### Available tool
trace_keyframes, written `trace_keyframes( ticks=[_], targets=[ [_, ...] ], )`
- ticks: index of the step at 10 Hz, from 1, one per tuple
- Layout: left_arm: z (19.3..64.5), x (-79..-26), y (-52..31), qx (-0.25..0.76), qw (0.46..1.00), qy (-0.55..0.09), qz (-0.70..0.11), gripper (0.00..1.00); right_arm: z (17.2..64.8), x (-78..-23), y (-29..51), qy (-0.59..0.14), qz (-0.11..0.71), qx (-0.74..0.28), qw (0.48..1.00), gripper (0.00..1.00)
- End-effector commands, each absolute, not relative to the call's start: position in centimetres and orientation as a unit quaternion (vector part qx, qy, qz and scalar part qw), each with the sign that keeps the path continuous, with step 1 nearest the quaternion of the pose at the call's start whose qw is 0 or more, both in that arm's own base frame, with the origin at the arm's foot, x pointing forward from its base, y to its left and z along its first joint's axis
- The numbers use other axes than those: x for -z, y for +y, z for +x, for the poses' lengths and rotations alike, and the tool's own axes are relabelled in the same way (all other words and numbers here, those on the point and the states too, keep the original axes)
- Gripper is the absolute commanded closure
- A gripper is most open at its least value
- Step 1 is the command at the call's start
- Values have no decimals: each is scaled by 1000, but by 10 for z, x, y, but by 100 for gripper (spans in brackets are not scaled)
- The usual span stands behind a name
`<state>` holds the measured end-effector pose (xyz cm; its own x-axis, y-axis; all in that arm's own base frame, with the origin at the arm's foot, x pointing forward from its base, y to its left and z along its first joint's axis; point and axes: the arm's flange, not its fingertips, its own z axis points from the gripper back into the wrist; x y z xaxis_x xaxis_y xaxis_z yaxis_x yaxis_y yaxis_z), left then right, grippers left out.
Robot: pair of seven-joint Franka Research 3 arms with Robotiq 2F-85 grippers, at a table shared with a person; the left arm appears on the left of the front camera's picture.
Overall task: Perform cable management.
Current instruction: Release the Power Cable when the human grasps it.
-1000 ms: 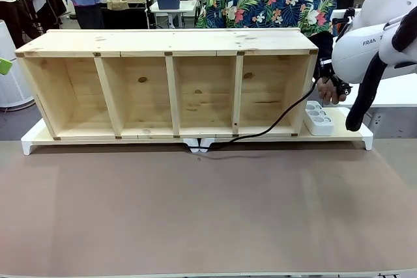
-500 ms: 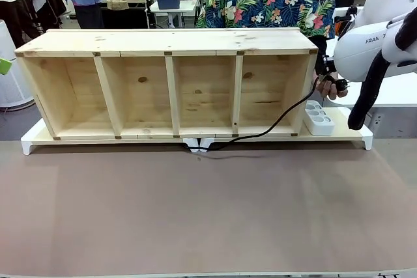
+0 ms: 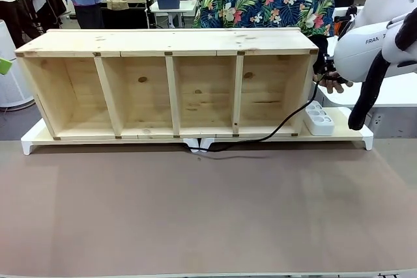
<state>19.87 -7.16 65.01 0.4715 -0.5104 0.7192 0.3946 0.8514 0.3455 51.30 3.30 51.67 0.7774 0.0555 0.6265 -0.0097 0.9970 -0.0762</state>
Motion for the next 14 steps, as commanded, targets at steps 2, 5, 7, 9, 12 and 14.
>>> trace_keyframes(
  ticks=[2, 5, 7, 9, 12, 14],
  targets=[
    [199, -650, -72, 264, 855, -441, 67, 0, 513, -516, 34, -331, -32, -16, 943, 0],
    [199, -650, -72, 264, 855, -441, 67, 0, 513, -516, 34, -331, -32, -16, 943, 0],
    [199, -650, -72, 264, 855, -441, 67, 0, 513, -516, 34, -331, -32, -16, 943, 0],
    [199, -650, -72, 264, 855, -441, 67, 0, 513, -516, 34, -331, -32, -16, 943, 0],
    [199, -650, -72, 264, 855, -441, 67, 0, 513, -516, 34, -331, -32, -16, 943, 0],
    [199, -650, -72, 264, 855, -441, 67, 0, 513, -516, 34, -331, -32, -16, 943, 0]
  ],
)
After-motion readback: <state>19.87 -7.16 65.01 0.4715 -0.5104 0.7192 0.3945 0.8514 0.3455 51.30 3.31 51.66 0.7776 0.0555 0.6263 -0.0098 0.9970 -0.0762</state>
